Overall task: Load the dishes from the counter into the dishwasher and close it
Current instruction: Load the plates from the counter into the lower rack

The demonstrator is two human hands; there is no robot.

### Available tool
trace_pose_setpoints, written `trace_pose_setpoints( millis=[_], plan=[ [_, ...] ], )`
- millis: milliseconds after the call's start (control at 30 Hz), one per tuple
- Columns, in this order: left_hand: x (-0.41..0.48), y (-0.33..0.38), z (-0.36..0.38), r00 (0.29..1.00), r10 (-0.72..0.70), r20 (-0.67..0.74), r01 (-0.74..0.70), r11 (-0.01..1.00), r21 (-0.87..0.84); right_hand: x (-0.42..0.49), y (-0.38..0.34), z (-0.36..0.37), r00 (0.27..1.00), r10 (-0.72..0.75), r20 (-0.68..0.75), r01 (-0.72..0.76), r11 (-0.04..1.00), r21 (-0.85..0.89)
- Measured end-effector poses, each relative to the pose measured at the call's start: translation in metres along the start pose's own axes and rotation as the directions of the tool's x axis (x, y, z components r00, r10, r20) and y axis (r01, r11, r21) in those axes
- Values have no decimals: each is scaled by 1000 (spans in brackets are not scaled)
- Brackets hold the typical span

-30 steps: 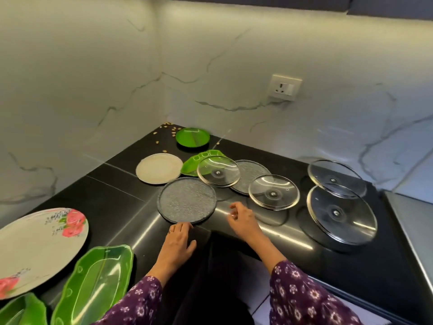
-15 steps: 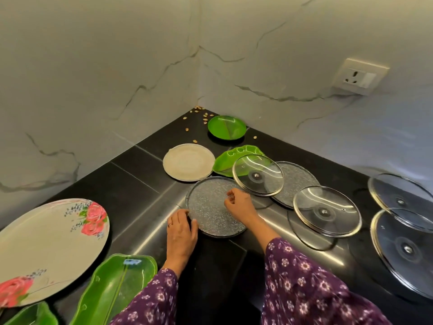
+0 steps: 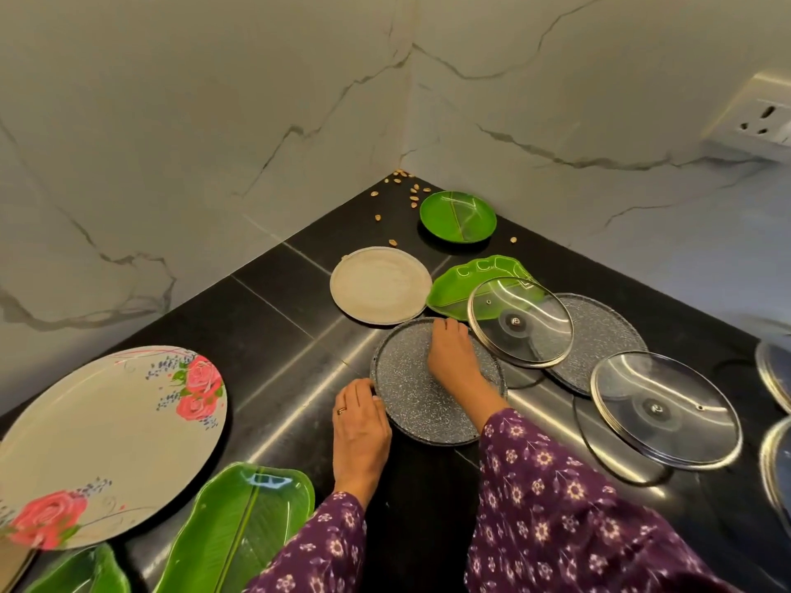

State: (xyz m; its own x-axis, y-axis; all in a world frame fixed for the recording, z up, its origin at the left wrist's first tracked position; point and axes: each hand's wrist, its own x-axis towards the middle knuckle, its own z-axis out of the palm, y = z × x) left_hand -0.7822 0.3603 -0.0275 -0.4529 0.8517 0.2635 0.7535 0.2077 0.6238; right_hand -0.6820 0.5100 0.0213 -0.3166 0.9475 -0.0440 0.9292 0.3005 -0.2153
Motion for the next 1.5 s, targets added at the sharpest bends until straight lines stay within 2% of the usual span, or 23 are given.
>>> trace_pose_setpoints(
  millis=[200,300,400,500,633,767,867,933,1067,1200,1267,1367,1500],
  plan=[
    [-1,1,-2,1000,1,-30,-2,1000,-13,-42,19,16,974,214,-71,-213,977,17],
    [-1,0,-1,999,20,-29,-19,1000,7,-67,28,16,929,350,-118,-355,934,-26],
    [-2,-1,2,999,29,-25,-28,999,26,-74,34,14,869,463,-171,-469,883,9],
    [-2,-1,1,999,25,-27,-24,999,35,-74,42,9,835,550,-30,-549,835,43],
    [-1,2,-1,998,52,-25,-51,998,27,-78,49,1,802,595,60,-596,788,150],
    [0,-2,1,998,36,-43,-37,999,-18,-88,57,-9,718,677,160,-687,653,319],
    [0,-2,1,998,-12,-66,7,997,-76,-111,70,-13,677,706,206,-714,565,414],
    [1,-3,0,997,-16,-78,9,996,-90,-131,79,-13,664,717,211,-725,550,414],
    [-2,-2,2,998,25,-64,-29,998,-55,-184,104,-20,704,684,194,-677,562,475],
    [-11,6,5,981,191,-12,-190,979,78,-242,131,-27,719,663,208,-638,511,576],
    [-18,19,9,976,216,13,-216,972,92,-272,146,-26,731,637,246,-620,469,629],
    [-41,61,19,948,318,20,-319,947,41,-330,177,-27,698,674,241,-596,361,717],
    [-95,127,42,883,469,21,-467,883,-53,-423,221,-35,633,761,141,-580,346,738]
  ],
)
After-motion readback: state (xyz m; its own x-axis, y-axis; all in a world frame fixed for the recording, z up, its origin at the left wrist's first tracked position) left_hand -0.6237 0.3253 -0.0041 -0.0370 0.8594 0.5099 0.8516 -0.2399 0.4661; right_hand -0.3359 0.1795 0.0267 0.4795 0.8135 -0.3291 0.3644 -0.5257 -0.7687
